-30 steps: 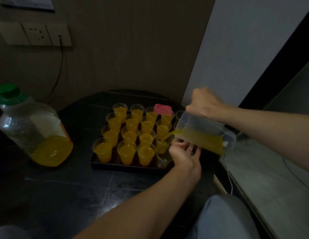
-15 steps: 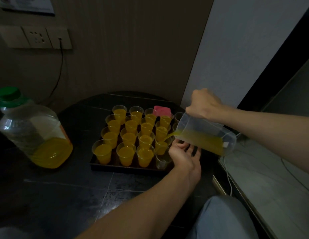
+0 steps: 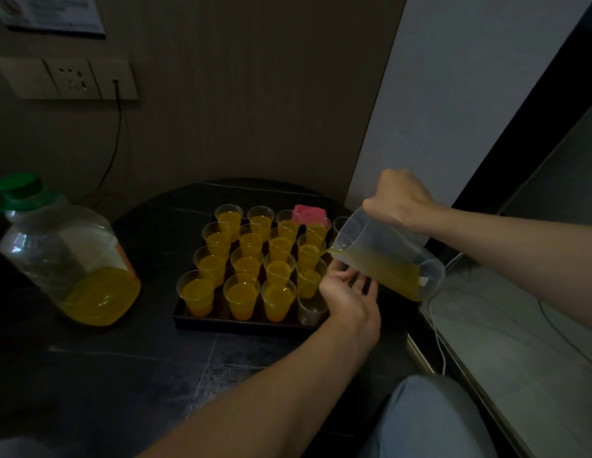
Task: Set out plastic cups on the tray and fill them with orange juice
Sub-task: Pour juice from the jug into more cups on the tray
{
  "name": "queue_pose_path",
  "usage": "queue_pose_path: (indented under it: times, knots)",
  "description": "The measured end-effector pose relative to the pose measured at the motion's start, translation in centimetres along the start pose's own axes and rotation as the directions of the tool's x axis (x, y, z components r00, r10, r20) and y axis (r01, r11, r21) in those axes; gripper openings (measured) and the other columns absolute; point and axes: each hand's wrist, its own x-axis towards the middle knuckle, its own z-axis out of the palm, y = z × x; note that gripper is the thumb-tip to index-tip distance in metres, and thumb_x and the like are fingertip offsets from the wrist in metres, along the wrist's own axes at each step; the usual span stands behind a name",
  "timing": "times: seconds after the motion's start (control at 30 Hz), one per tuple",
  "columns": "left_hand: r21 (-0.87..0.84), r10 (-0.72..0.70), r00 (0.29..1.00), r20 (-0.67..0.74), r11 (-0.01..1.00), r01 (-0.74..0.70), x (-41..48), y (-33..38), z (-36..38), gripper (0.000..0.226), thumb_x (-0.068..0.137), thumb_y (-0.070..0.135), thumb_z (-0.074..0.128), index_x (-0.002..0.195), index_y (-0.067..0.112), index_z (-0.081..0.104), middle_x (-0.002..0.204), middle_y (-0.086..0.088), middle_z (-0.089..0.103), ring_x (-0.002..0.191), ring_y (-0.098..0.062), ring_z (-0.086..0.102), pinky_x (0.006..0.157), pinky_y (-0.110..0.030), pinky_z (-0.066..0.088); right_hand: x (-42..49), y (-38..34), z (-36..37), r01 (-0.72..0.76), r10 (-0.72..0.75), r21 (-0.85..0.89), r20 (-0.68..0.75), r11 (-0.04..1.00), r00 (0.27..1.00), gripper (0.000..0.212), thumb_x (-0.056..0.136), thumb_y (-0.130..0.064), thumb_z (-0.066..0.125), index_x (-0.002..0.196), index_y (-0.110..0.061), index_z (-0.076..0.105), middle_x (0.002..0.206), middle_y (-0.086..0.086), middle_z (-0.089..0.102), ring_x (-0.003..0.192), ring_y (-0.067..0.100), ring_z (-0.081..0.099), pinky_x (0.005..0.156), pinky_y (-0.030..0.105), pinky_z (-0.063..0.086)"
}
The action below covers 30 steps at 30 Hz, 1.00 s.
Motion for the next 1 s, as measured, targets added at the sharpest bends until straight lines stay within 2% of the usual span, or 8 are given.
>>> queue_pose_path:
  times: [0.17, 0.37, 0.5, 0.6, 0.73, 0.93, 1.0]
  knots:
    - [0.007, 0.005, 1.000, 0.002, 1.000, -0.005, -0.9, 0.1, -0.1, 0.044, 0.088, 0.002, 0.033, 0.115, 0.020, 0.063, 0.121, -0.016, 0.064, 0.122, -0.035, 0.057, 0.112, -0.051, 0.040, -0.8, 0.4, -0.4, 0.008, -0.007, 0.028, -0.022, 1.000, 1.000, 0.033, 0.084, -0.013, 0.063, 0.057, -0.010, 0.044, 0.057, 0.005, 0.044, 0.050, 0.020, 0.043, 0.046, 0.025, 0.028]
    - [0.011, -0.025, 0.999, -0.043, 1.000, 0.026, -2.3, -0.2, -1.7, 0.052, 0.092, 0.003, 0.032, 0.138, 0.014, 0.053, 0.133, -0.022, 0.058, 0.130, -0.040, 0.052, 0.113, -0.053, 0.038, -2.9, 0.2, -0.5, 0.004, -0.004, 0.016, 0.007, 1.000, 1.000, 0.027, 0.084, -0.013, 0.062, 0.061, -0.009, 0.048, 0.061, 0.006, 0.048, 0.056, 0.022, 0.050, 0.046, 0.025, 0.031]
    - [0.022, -0.019, 0.998, -0.059, 1.000, 0.021, -3.1, -0.5, -2.9, 0.053, 0.091, 0.003, 0.033, 0.139, 0.014, 0.053, 0.135, -0.022, 0.058, 0.129, -0.040, 0.053, 0.115, -0.053, 0.036, -4.3, 0.1, 0.2, 0.030, -0.030, -0.001, 0.034, 1.000, 0.999, 0.026, 0.084, -0.014, 0.063, 0.061, -0.008, 0.052, 0.062, 0.007, 0.052, 0.056, 0.021, 0.051, 0.046, 0.025, 0.034]
    - [0.023, -0.022, 0.997, -0.074, 0.999, 0.024, -3.4, -0.8, -3.5, 0.055, 0.091, 0.004, 0.033, 0.142, 0.013, 0.051, 0.133, -0.022, 0.058, 0.129, -0.040, 0.053, 0.115, -0.053, 0.036, -4.9, -0.1, 0.4, 0.049, -0.048, -0.025, 0.043, 0.998, 0.998, 0.024, 0.083, -0.014, 0.063, 0.062, -0.008, 0.055, 0.061, 0.007, 0.053, 0.056, 0.021, 0.053, 0.048, 0.027, 0.040]
    - [0.010, -0.058, 0.995, -0.084, 0.998, 0.059, -3.6, -1.1, -4.1, 0.054, 0.092, 0.005, 0.031, 0.142, 0.011, 0.050, 0.125, -0.022, 0.059, 0.131, -0.041, 0.051, 0.115, -0.052, 0.035, -5.4, -0.5, 0.7, 0.070, -0.067, -0.052, 0.062, 0.996, 0.996, 0.027, 0.082, -0.013, 0.063, 0.057, -0.008, 0.051, 0.058, 0.007, 0.051, 0.053, 0.021, 0.050, 0.046, 0.026, 0.037]
    - [-0.006, -0.080, 0.994, -0.077, 0.997, 0.079, -3.6, -0.9, -4.6, 0.053, 0.094, 0.009, 0.032, 0.144, 0.010, 0.049, 0.131, -0.023, 0.056, 0.134, -0.041, 0.048, 0.115, -0.051, 0.033, -5.4, -1.3, 1.1, 0.100, -0.093, -0.087, 0.078, 0.991, 0.993, 0.026, 0.082, -0.013, 0.063, 0.058, -0.010, 0.052, 0.059, 0.006, 0.052, 0.057, 0.024, 0.055, 0.045, 0.026, 0.034]
    - [-0.003, -0.077, 0.994, -0.073, 0.997, 0.077, -3.6, -0.8, -4.7, 0.051, 0.094, 0.009, 0.032, 0.142, 0.009, 0.050, 0.127, -0.022, 0.058, 0.134, -0.041, 0.048, 0.116, -0.051, 0.033, -5.3, -1.5, 1.3, 0.111, -0.104, -0.092, 0.084, 0.989, 0.991, 0.026, 0.082, -0.014, 0.063, 0.059, -0.010, 0.053, 0.060, 0.007, 0.052, 0.056, 0.023, 0.054, 0.046, 0.027, 0.035]
